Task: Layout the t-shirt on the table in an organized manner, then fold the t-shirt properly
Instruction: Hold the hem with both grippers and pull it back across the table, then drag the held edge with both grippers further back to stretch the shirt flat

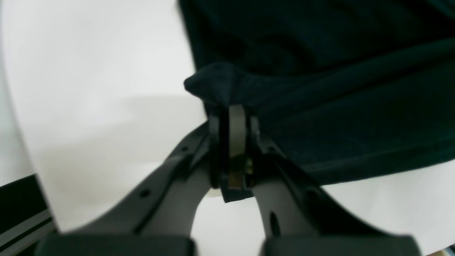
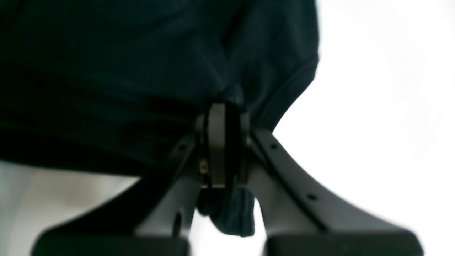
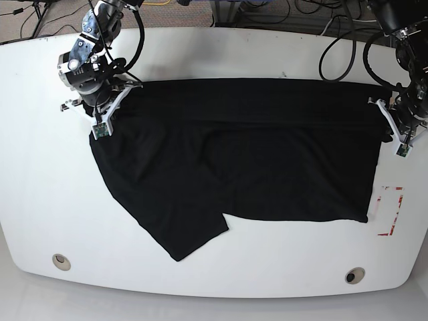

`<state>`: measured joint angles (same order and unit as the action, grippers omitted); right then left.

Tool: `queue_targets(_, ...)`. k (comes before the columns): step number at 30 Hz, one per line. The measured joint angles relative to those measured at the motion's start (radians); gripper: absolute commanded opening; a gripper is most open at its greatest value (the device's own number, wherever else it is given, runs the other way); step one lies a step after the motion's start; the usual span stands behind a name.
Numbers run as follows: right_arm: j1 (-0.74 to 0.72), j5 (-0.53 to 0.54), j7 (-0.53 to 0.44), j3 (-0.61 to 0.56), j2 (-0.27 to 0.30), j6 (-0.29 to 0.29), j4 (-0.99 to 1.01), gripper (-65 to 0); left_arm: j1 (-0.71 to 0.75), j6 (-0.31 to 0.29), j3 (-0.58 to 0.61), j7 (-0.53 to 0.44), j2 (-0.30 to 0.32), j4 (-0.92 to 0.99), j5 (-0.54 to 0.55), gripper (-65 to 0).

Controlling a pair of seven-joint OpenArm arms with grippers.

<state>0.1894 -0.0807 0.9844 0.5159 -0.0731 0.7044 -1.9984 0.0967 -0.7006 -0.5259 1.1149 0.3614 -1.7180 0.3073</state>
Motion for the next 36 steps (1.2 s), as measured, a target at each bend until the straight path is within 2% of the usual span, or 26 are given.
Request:
queue_targets(24, 0.161, 0.006, 0.003, 0.000, -0.005, 0.002, -0.005, -64.2, 0.063, 0.000, 0.034, -0.001, 0.032, 0.047, -0.001, -64.7)
queue_targets(30, 0.186, 0.006, -0.003, 0.000, -0.005, 0.002, -0.005, -64.2, 0.062, 0.000, 0.059, -0.047, 0.057, 0.076, 0.000, -64.7)
queue_targets(36, 0.194, 0.006, -0.004, 0.000, 0.001, 0.002, -0.006, -64.2, 0.052, -0.001, 0.063, -0.045, 0.060, 0.076, 0.000, -64.7)
